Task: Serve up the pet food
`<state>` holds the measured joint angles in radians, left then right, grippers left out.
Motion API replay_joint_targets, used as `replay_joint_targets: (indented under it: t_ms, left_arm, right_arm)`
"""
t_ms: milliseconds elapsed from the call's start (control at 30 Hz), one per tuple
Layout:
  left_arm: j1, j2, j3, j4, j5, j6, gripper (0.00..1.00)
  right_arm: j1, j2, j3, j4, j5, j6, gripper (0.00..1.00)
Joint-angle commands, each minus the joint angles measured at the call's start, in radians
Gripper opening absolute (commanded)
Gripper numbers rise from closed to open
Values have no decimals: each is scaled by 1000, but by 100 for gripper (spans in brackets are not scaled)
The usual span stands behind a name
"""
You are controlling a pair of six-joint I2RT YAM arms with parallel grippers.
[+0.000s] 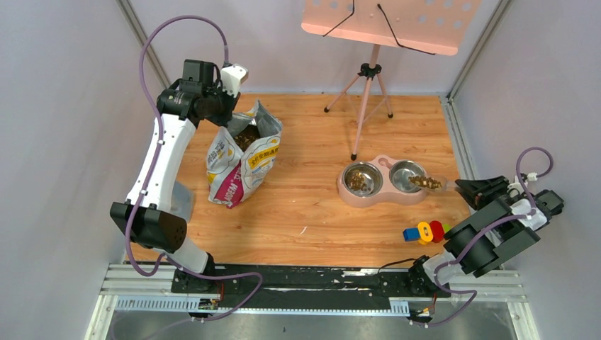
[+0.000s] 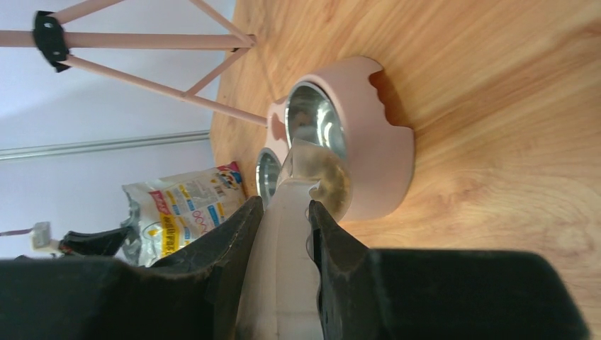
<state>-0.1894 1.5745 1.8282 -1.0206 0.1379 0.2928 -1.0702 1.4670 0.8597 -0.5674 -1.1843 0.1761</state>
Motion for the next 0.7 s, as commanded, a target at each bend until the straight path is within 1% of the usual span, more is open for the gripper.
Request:
replay_joint_targets:
  t_ms: [0, 167, 367, 467, 667]
  left_arm:
    - [1, -40, 22, 154, 25, -3, 0]
    - [1, -43, 21, 153, 26, -9, 0]
    - [1, -45, 18, 154, 35, -15, 0]
    - [1, -46, 20, 154, 39, -16, 0]
    - [1, -56, 19, 163, 56, -33, 0]
  right_arm:
    - [-7, -5, 39, -11, 62, -119, 0]
    - [-1, -60, 36, 17, 136, -118, 0]
    - [59, -171, 30, 37, 224, -138, 0]
    - [104, -217, 36, 37, 260, -136, 0]
    - [252, -296, 48, 32, 385, -170, 0]
